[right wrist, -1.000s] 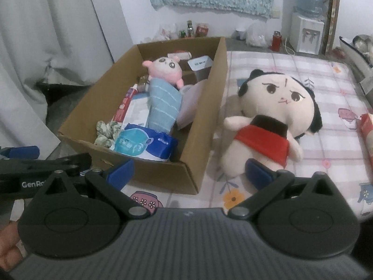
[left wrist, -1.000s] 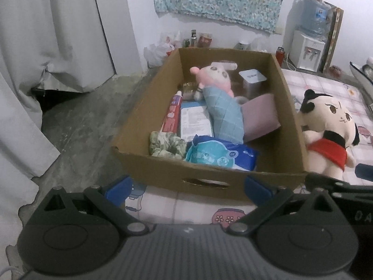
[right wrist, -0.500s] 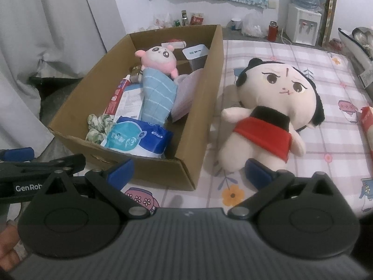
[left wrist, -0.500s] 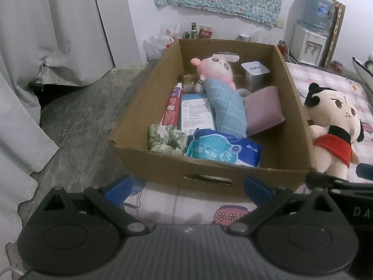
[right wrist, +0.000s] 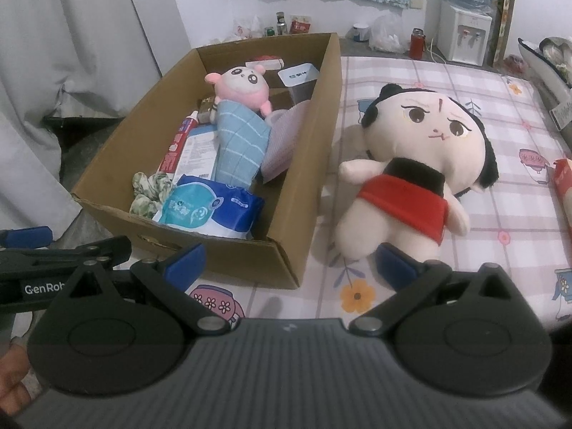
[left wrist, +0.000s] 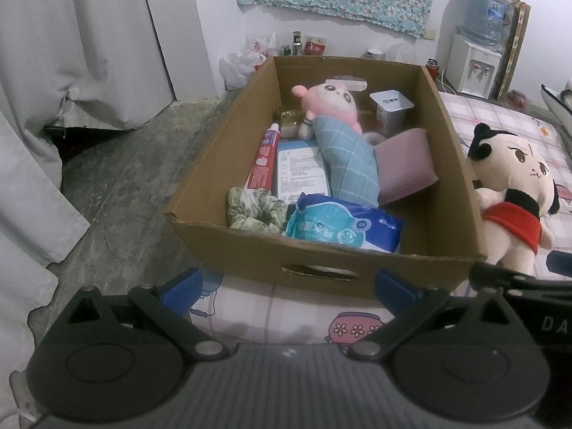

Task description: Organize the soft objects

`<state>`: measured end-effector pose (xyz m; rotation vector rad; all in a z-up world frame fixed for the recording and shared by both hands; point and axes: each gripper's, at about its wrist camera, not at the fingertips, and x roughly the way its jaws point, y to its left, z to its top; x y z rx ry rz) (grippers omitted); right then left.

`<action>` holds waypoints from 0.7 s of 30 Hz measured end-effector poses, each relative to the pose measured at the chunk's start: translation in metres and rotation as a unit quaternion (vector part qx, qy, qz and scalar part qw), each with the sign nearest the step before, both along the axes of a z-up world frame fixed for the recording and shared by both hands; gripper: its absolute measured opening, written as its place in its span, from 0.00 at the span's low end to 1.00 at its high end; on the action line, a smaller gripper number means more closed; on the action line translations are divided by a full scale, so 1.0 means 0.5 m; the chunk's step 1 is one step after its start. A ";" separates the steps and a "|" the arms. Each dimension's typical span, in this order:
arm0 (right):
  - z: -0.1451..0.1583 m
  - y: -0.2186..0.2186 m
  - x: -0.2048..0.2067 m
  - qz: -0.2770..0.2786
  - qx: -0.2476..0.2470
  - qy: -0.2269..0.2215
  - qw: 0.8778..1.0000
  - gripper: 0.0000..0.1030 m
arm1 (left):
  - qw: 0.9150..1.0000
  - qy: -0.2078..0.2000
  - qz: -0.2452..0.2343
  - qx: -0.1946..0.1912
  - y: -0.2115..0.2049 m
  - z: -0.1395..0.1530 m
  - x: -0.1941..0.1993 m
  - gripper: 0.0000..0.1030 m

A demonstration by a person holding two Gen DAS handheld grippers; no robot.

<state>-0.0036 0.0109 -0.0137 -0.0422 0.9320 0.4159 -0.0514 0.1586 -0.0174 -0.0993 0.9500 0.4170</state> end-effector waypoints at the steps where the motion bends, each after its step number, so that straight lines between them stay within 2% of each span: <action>1: 0.000 0.000 0.000 0.000 0.000 0.000 1.000 0.99 | 1.000 0.000 0.000 0.000 0.000 0.000 0.000 1.00; 21: -0.002 -0.001 -0.001 -0.005 -0.001 0.004 1.000 0.99 | 1.000 0.003 -0.001 -0.001 -0.006 -0.005 -0.002 1.00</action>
